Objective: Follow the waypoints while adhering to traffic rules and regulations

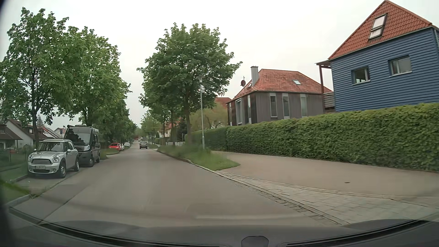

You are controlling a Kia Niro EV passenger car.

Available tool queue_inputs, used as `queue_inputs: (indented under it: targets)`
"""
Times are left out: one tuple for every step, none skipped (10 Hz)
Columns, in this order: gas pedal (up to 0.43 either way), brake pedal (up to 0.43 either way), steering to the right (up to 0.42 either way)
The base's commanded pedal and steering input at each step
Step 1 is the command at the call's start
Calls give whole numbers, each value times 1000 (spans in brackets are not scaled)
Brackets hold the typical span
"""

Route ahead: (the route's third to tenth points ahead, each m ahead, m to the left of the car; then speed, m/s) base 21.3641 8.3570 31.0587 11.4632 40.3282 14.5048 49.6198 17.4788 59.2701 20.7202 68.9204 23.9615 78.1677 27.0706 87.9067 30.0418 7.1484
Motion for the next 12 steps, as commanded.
queue_inputs:
  targets:
    - [87,0,-209]
    - [87,0,-209]
    - [98,0,-207]
    - [118,0,-202]
    - [118,0,-187]
    - [130,0,-168]
    - [130,0,-144]
    - [130,0,-116]
    - [130,0,-97]
    - [130,0,-75]
    - [130,0,-56]
    - [130,0,-46]
